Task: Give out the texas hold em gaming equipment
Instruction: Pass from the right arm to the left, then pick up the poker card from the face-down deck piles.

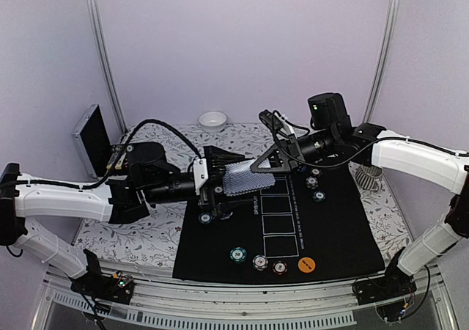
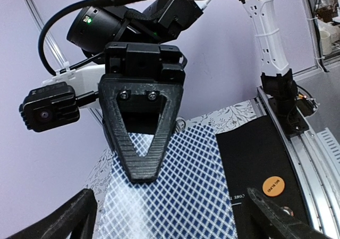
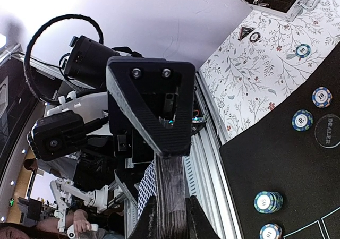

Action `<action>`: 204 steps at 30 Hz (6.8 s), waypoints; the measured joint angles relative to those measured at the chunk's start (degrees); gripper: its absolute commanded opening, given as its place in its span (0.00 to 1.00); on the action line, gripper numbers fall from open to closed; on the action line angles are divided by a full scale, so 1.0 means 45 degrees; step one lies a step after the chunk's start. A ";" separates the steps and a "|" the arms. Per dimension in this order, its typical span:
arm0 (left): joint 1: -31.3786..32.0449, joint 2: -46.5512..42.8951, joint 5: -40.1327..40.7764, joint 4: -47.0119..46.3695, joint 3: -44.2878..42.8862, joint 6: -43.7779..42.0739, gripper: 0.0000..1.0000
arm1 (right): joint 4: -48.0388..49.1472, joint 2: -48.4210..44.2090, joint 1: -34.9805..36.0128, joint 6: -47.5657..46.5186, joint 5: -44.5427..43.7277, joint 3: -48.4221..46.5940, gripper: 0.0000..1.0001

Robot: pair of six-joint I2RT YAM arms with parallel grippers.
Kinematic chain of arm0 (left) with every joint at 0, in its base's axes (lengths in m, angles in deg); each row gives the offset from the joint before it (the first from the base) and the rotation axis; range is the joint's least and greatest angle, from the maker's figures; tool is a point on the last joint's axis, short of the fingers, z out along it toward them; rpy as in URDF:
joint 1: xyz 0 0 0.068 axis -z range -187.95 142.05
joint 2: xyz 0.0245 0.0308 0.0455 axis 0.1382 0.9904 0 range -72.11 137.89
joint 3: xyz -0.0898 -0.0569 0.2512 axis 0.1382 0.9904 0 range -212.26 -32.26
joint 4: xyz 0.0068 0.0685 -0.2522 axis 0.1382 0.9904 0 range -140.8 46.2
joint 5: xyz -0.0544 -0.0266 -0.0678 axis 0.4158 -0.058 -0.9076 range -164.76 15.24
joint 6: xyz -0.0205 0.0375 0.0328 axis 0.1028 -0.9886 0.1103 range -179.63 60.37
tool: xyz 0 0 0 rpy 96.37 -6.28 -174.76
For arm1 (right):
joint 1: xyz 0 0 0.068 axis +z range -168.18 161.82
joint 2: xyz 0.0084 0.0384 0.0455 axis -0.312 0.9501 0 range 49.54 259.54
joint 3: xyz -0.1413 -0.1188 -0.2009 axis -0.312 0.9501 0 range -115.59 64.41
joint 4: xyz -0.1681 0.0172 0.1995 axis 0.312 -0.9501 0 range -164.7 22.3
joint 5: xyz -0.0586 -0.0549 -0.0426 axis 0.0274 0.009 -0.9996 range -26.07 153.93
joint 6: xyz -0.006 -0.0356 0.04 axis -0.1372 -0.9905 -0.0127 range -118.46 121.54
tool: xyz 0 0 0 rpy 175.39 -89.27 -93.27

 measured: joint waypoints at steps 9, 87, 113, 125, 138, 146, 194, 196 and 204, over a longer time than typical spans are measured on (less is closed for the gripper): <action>0.0146 0.0102 0.0296 -0.1083 0.0845 -0.0335 0.98 | 0.0923 -0.0019 0.0000 0.0563 0.0452 0.0296 0.03; 0.0170 0.1093 0.0034 -0.2730 0.0078 0.1797 0.65 | 0.2958 0.0024 0.0058 0.1462 0.0646 0.0918 0.04; 0.0228 0.1030 -0.0291 -0.2535 0.0117 0.1438 0.74 | 0.3240 0.0019 0.0185 0.2074 0.0578 0.0918 0.03; 0.0214 0.1025 -0.0097 -0.2696 0.0131 0.1715 0.75 | 0.3240 0.0019 0.0219 0.2016 0.0588 0.0923 0.03; 0.0049 0.0384 -0.0131 -0.2691 0.0772 0.1481 0.76 | 0.3245 0.0019 0.0228 0.2030 0.0593 0.0923 0.03; 0.0000 0.0364 -0.0427 -0.2749 0.0787 0.1598 0.60 | 0.3220 0.0019 0.0233 0.2001 0.0627 0.0923 0.03; 0.0000 0.0568 0.0092 -0.3687 0.1384 0.2516 0.59 | -0.2239 -0.0049 0.0228 -0.1010 -0.2191 -0.0962 0.81; 0.0000 0.0568 0.0175 -0.3793 0.1452 0.2511 0.59 | -0.2467 -0.0049 0.0228 -0.1146 -0.2297 -0.0962 0.81; 0.0000 0.0525 0.0393 -0.4041 0.1564 0.2361 0.59 | -0.3419 -0.0107 0.0228 -0.1613 -0.2924 -0.1166 0.76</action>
